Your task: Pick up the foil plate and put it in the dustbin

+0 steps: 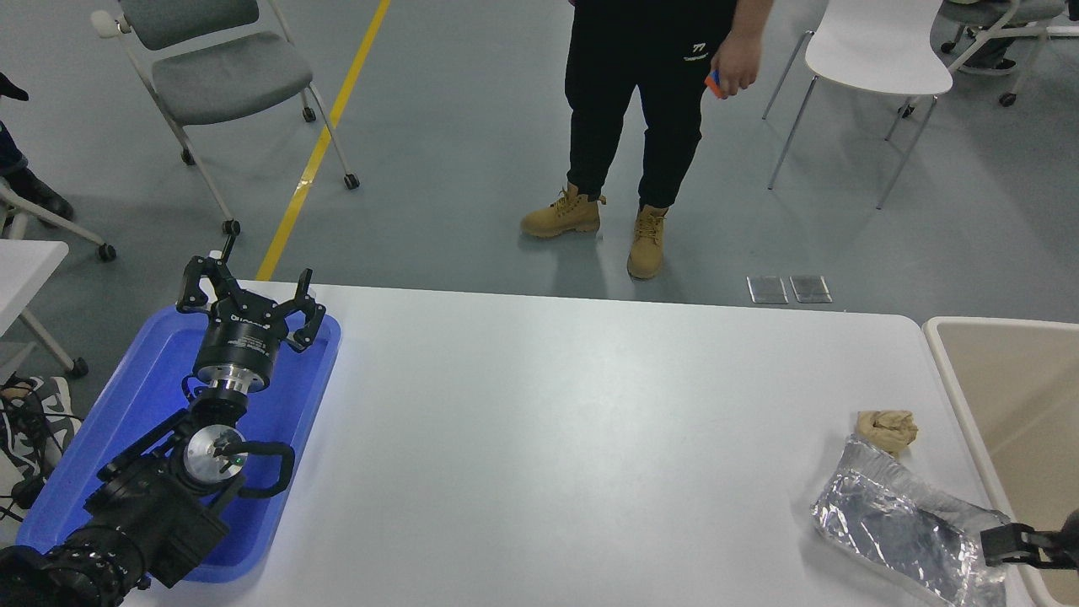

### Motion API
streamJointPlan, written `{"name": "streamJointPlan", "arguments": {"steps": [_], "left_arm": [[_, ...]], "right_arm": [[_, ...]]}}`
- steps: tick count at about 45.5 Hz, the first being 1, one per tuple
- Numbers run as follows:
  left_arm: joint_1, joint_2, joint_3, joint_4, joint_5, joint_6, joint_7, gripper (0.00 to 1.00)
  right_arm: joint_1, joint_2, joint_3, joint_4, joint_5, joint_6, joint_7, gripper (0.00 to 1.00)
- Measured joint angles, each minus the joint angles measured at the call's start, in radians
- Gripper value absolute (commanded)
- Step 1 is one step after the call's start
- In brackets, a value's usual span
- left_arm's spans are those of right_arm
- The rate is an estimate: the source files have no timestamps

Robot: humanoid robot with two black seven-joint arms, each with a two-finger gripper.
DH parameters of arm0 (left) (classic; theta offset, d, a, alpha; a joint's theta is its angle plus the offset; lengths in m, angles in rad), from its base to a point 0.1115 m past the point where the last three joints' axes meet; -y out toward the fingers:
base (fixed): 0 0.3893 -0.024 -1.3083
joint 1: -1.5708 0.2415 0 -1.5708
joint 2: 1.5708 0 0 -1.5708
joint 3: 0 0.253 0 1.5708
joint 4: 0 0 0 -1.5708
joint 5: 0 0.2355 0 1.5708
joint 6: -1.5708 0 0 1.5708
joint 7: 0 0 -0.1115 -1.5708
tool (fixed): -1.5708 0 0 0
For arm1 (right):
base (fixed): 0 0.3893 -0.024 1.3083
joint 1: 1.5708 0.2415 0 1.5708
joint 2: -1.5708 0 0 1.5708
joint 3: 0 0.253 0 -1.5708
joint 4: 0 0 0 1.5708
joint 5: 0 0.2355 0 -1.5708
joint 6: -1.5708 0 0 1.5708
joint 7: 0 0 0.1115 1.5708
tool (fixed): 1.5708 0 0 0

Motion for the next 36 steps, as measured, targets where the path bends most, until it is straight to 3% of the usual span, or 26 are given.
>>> {"name": "streamJointPlan", "arguments": {"steps": [7,10,14,20,23,36], "left_arm": [[0.000,0.000,0.000,0.000,0.000,0.000,0.000,1.00],[0.000,0.000,0.000,0.000,0.000,0.000,0.000,1.00],[0.000,0.000,0.000,0.000,0.000,0.000,0.000,1.00],[0.000,0.000,0.000,0.000,0.000,0.000,0.000,1.00],[0.000,0.000,0.000,0.000,0.000,0.000,0.000,1.00],[0.000,0.000,0.000,0.000,0.000,0.000,0.001,1.00]], "right_arm": [[-0.031,0.032,0.010,-0.029,0.030,-0.015,-0.009,0.95],[-0.041,0.042,0.013,-0.038,0.037,-0.019,-0.011,0.80],[-0.053,0.054,0.017,-0.048,0.049,-0.022,-0.014,0.50],[-0.066,0.065,0.021,-0.057,0.060,-0.026,-0.016,0.29],[-0.070,0.070,0.023,-0.060,0.064,-0.028,-0.016,0.00],[-0.080,0.083,0.037,-0.060,0.071,-0.039,-0.011,0.00]]}}
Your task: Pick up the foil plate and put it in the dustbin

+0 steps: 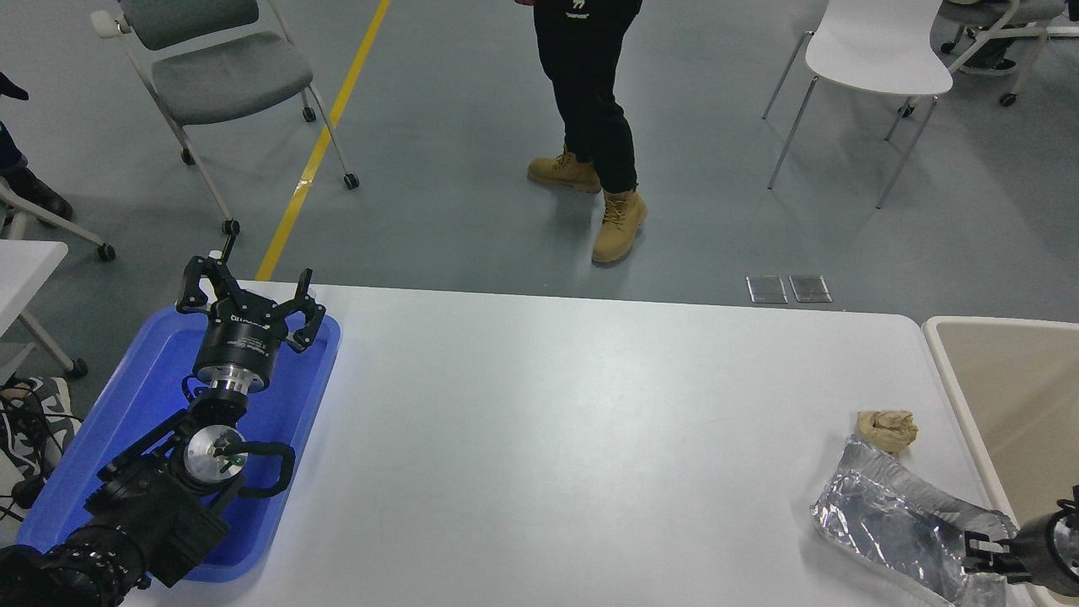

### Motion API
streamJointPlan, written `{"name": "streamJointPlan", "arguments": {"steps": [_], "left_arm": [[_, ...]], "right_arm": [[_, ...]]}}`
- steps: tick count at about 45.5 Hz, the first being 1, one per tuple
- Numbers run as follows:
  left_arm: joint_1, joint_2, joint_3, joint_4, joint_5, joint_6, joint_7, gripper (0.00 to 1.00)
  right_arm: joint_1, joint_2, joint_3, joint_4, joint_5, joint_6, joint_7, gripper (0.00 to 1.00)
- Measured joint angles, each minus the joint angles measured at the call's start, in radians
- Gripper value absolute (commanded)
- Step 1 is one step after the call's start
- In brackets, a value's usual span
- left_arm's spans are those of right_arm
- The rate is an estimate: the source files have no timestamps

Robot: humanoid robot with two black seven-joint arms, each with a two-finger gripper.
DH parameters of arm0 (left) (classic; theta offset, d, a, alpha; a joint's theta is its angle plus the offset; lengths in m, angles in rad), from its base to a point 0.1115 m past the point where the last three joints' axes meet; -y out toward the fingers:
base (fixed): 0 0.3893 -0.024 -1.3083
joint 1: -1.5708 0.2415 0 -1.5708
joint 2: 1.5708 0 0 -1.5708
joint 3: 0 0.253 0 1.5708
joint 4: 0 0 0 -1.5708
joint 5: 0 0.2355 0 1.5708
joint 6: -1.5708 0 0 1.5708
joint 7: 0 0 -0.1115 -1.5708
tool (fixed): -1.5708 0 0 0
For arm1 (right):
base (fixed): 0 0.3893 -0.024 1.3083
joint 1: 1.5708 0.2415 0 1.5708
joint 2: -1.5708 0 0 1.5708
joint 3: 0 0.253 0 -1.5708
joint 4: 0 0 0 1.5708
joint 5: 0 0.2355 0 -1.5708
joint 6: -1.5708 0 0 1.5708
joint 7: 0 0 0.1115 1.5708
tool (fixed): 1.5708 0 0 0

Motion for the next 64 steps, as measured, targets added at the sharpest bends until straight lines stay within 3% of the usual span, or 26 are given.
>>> {"name": "streamJointPlan", "arguments": {"steps": [15,26,47,64], "left_arm": [[0.000,0.000,0.000,0.000,0.000,0.000,0.000,1.00],[0.000,0.000,0.000,0.000,0.000,0.000,0.000,1.00],[-0.001,0.000,0.000,-0.001,0.000,-0.001,0.001,1.00],[-0.002,0.001,0.000,-0.003,0.000,-0.001,0.001,1.00]], "right_arm": [[0.011,-0.008,0.006,0.016,0.001,0.000,0.007,0.00],[0.099,-0.088,0.006,0.090,-0.010,0.045,0.015,0.00],[0.587,-0.411,-0.004,0.392,-0.197,0.377,0.002,0.00],[0.909,-0.489,-0.013,0.458,-0.287,0.534,-0.042,0.00]]}}
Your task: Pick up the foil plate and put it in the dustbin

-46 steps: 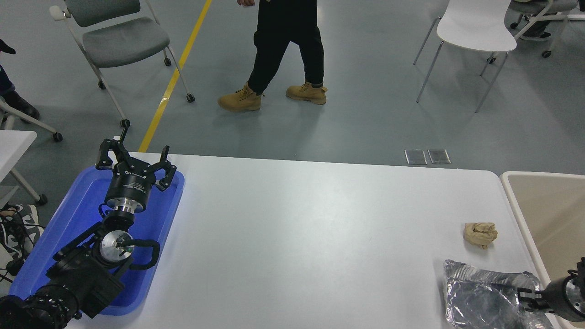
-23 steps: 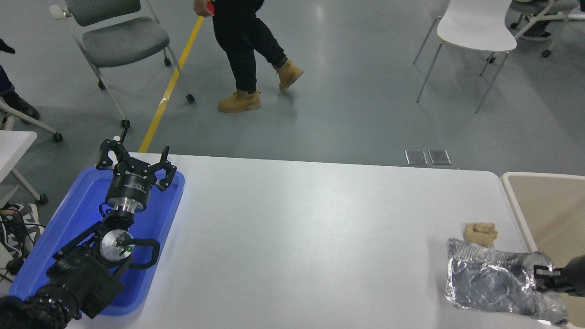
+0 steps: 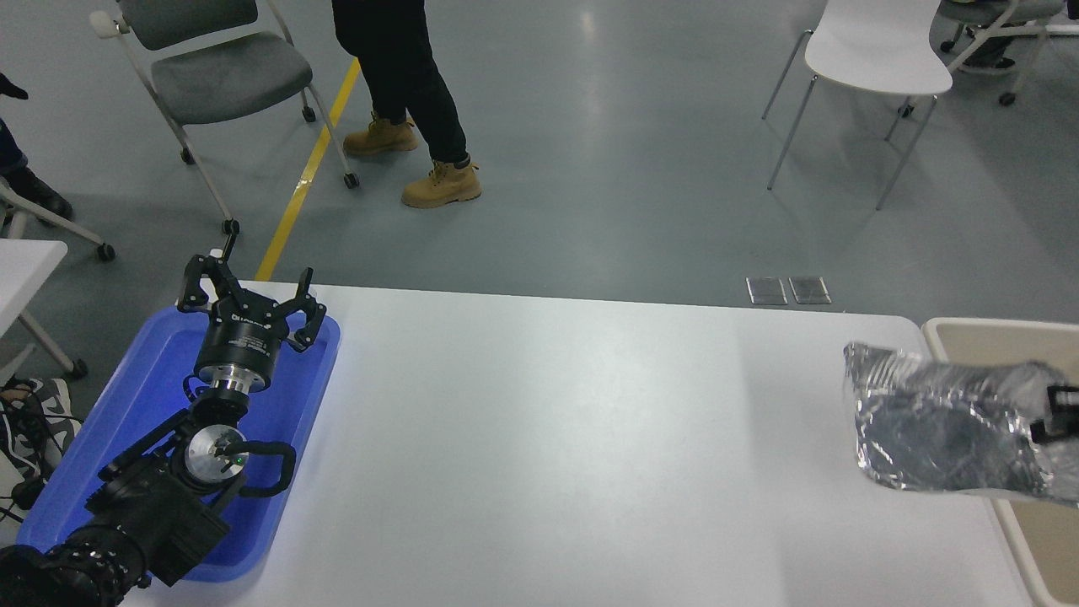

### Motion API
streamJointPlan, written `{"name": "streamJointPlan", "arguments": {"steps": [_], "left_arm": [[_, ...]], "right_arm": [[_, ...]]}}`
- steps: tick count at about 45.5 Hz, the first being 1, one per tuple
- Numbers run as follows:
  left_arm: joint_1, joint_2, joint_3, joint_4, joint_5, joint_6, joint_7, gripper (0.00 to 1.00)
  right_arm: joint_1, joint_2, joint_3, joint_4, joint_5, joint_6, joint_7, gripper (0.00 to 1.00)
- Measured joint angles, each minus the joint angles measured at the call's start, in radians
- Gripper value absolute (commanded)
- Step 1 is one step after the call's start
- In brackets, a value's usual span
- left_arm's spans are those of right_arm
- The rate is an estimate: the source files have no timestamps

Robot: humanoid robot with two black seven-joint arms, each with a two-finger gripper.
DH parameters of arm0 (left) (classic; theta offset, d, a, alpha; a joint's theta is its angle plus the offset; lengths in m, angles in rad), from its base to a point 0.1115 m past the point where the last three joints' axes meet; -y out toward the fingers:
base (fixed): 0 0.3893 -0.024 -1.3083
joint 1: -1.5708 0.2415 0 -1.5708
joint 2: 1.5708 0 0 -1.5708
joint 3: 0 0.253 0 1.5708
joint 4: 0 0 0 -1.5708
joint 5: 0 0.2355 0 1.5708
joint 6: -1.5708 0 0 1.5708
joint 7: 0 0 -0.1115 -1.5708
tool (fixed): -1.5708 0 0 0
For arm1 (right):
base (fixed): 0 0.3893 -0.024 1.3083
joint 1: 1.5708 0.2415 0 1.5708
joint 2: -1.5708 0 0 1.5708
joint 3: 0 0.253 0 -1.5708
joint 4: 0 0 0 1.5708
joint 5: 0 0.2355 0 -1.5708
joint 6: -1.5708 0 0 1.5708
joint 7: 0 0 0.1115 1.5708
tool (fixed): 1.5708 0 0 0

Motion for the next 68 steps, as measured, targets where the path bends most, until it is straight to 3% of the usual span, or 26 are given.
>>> {"name": "streamJointPlan", "arguments": {"steps": [52,59,68], "left_arm": [[0.001,0.000,0.000,0.001,0.000,0.000,-0.002,1.00],[0.001,0.000,0.000,0.001,0.000,0.000,-0.001,1.00],[0.000,0.000,0.000,0.000,0.000,0.000,0.000,1.00]], "right_arm": [[0.172,0.012,-0.070,0.044,-0.018,0.032,-0.053,0.00],[0.223,0.075,-0.156,0.046,0.042,0.032,-0.053,0.00],[0.361,0.227,-0.394,0.049,0.223,0.032,-0.036,0.00]]}}
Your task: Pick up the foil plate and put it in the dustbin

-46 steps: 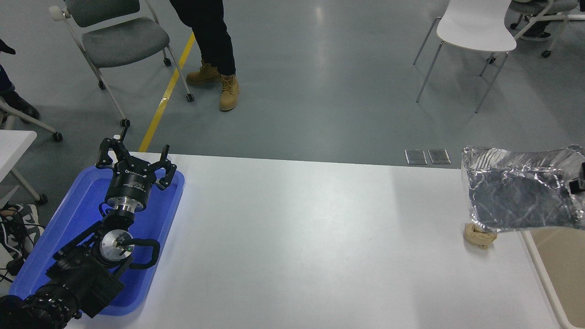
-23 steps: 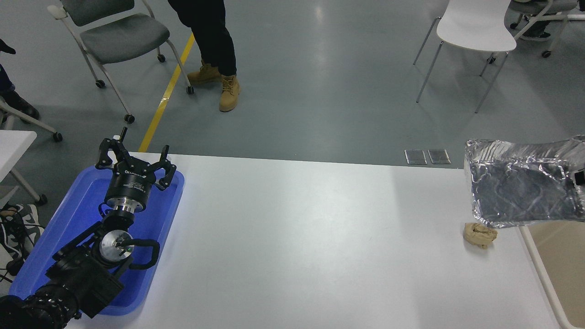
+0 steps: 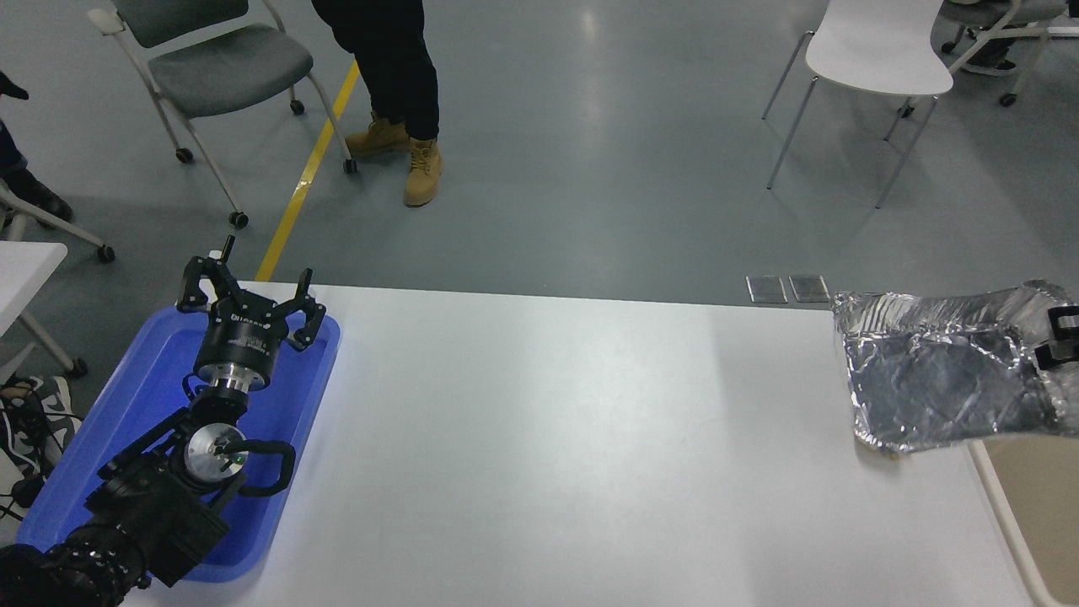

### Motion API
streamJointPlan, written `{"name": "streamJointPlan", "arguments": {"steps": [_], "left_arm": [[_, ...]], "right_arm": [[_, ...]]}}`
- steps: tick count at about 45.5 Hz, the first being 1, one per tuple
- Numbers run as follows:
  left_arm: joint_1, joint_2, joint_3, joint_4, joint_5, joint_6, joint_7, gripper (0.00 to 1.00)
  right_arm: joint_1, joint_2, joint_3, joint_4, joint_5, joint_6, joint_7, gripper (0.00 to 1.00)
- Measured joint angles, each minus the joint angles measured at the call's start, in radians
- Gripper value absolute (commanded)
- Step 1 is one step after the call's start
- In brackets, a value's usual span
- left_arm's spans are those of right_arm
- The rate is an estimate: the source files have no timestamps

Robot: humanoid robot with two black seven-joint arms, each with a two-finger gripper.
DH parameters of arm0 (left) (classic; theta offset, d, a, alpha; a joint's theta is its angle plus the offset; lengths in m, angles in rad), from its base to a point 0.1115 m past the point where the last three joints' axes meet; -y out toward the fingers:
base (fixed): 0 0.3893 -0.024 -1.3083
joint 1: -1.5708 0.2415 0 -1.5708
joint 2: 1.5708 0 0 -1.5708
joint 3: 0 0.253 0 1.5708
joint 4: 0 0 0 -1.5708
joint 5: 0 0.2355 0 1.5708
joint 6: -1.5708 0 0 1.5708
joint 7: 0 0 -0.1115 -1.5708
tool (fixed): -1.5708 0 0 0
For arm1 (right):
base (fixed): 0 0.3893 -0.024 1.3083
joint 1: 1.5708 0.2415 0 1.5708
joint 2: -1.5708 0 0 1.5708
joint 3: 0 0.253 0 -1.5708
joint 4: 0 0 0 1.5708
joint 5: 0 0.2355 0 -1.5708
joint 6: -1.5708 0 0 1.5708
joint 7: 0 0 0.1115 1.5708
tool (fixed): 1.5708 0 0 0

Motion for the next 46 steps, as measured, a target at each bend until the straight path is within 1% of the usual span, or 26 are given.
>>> {"name": "streamJointPlan", "arguments": {"steps": [4,13,20,28,32,39,46], "left_arm": [[0.000,0.000,0.000,0.000,0.000,0.000,0.000,1.00],[0.000,0.000,0.000,0.000,0.000,0.000,0.000,1.00],[0.000,0.000,0.000,0.001,0.000,0.000,-0.001,1.00],[0.000,0.000,0.000,0.001,0.000,0.000,-0.002,1.00],[0.000,0.000,0.000,0.001,0.000,0.000,-0.002,1.00],[0.000,0.000,0.000,0.001,0.000,0.000,-0.002,1.00],[0.000,0.000,0.000,0.001,0.000,0.000,-0.002,1.00]], "right_arm": [[0.044,0.055,-0.079,0.003,0.066,0.000,0.013,0.00],[0.090,0.117,-0.170,0.004,0.137,0.000,0.028,0.00],[0.088,0.129,-0.197,-0.015,0.143,0.000,0.032,0.00],[0.039,0.118,-0.209,-0.089,0.110,0.000,0.039,0.00],[0.000,0.109,-0.208,-0.146,0.080,0.000,0.059,0.00],[-0.099,0.089,-0.202,-0.278,0.036,0.000,0.119,0.00],[-0.235,0.056,-0.158,-0.438,0.016,0.000,0.170,0.00]]}}
